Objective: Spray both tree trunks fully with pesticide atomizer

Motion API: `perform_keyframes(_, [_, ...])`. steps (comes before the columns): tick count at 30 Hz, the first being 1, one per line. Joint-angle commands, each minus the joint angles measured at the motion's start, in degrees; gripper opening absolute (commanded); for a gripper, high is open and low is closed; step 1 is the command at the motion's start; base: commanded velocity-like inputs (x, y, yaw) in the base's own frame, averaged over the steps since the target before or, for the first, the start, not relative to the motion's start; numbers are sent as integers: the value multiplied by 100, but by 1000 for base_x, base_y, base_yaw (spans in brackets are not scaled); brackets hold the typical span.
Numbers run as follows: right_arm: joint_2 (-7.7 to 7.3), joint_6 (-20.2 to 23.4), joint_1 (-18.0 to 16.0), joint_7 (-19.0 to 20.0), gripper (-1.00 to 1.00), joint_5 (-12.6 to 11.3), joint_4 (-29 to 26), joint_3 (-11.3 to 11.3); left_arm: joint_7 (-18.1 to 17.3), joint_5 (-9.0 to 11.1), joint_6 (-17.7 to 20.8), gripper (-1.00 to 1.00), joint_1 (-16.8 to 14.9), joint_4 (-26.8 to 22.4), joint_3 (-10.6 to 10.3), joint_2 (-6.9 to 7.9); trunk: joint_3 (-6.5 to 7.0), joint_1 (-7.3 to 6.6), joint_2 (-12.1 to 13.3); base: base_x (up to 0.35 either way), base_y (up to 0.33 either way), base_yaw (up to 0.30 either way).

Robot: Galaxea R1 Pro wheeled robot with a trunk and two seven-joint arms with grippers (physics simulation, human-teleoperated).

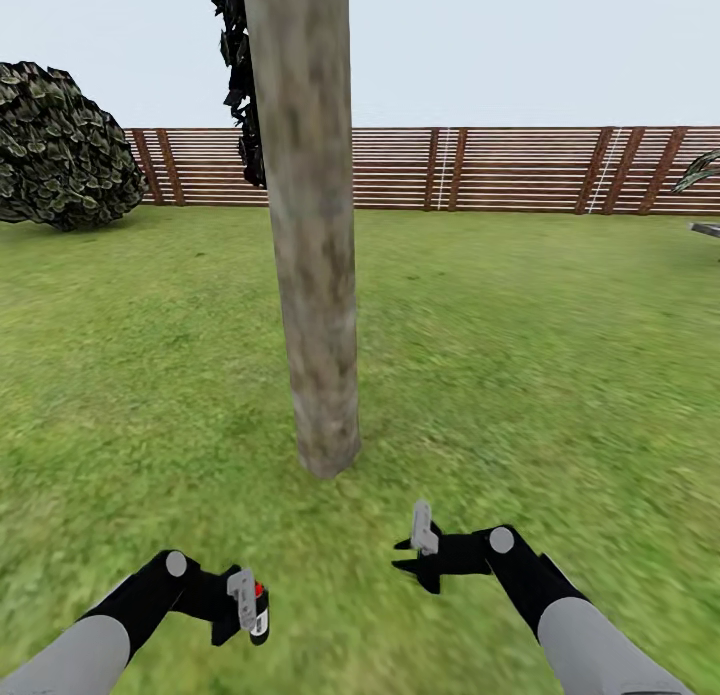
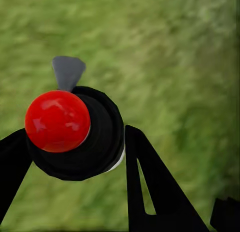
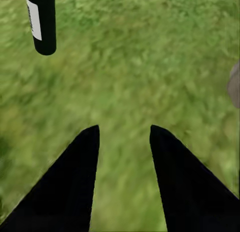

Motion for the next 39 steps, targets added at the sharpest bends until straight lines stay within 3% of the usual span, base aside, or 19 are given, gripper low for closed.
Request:
perform_keyframes(1, [18, -18, -2, 6, -100, 29, -10, 5, 5, -32, -57, -100, 0, -7, -49, -7, -5, -1, -2, 0, 0, 0])
perform_keyframes(4, [141, -22, -2, 6, -100, 35, -7, 56, 8, -35, -68, -100, 2, -8, -98, -78, -5, -1, -2, 0, 0, 0])
perform_keyframes(10, [218, -27, -1, 6, -100, 17, -17, 889, 6, -40, -84, -100, -1, -8, -149, -279, -5, -1, -2, 0, 0, 0])
perform_keyframes(13, [310, -27, -2, 6, -100, 9, -26, 1044, 8, -35, -77, -100, -5, -8, -401, -370, -5, -1, -2, 0, 0, 0])
perform_keyframes(17, [442, -26, -2, 0, -100, 11, -30, 1091, 21, -33, -67, -100, -6, -8, -797, -610, -5, -1, -2, 0, 0, 0])
perform_keyframes(19, [465, -27, -2, -1, -100, 11, -33, 1096, 24, -33, -70, -100, -1, -8, -865, -691, -5, -1, -2, 0, 0, 0])
perform_keyframes(31, [476, -27, -2, -2, -100, -6, -179, 1099, 35, -24, -55, -100, -6, -208, -879, -974, -5, -1, -2, 0, 0, 0])
perform_keyframes(39, [476, -27, -2, -2, -100, -6, -172, 1099, 110, 15, -54, -100, -6, -253, -869, -1084, -5, -1, -2, 0, 0, 0])
